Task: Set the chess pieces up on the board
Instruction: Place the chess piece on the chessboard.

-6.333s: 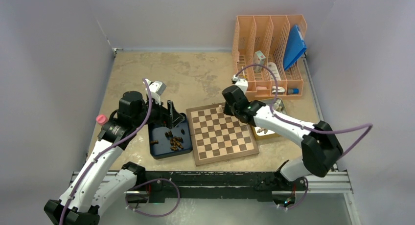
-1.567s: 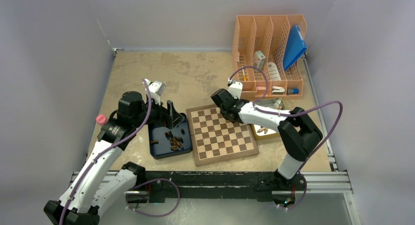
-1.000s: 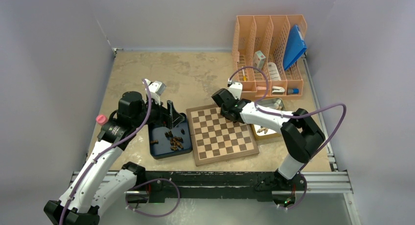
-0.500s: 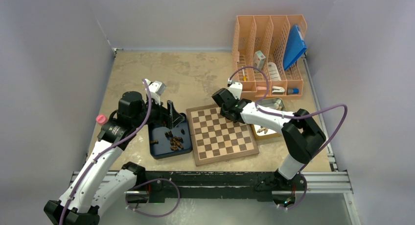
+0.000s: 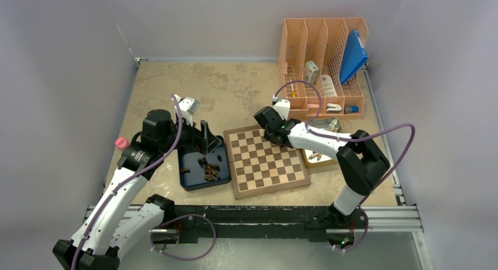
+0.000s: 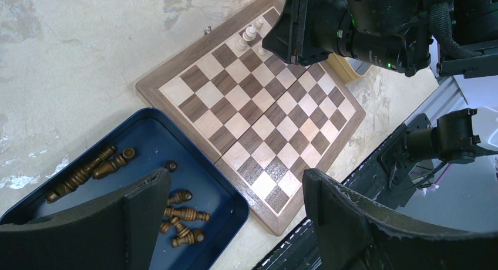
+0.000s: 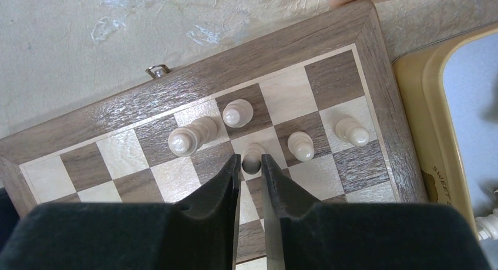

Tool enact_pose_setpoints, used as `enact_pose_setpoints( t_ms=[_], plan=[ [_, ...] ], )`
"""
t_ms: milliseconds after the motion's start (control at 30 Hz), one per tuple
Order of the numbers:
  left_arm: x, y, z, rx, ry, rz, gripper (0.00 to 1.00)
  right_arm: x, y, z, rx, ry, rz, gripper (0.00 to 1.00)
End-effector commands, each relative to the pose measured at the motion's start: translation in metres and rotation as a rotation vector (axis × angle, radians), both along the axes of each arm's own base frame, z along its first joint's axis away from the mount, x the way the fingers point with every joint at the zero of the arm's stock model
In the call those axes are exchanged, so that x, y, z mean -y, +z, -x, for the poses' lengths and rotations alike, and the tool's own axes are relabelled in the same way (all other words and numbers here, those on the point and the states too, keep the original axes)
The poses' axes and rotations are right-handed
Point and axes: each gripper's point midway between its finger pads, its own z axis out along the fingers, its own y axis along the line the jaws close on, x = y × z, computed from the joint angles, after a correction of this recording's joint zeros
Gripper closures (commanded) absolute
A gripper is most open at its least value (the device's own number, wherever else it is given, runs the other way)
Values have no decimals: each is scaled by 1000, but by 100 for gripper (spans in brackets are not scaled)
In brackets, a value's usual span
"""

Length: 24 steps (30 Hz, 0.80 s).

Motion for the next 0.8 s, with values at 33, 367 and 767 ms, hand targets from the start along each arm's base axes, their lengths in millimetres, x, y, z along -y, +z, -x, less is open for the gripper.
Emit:
enact_pose_setpoints(
  t_ms=[33,367,767],
  plan=[
    [3,2,-1,14,-6,13,17,-1,8,-5,13,-18,-8,77],
    [2,2,-1,15,-2,12,17,1,15,-6,23,-28,-6,76],
    [1,3,-1,20,3,12,17,1,23,-10,57,-36,-14,76]
  ],
)
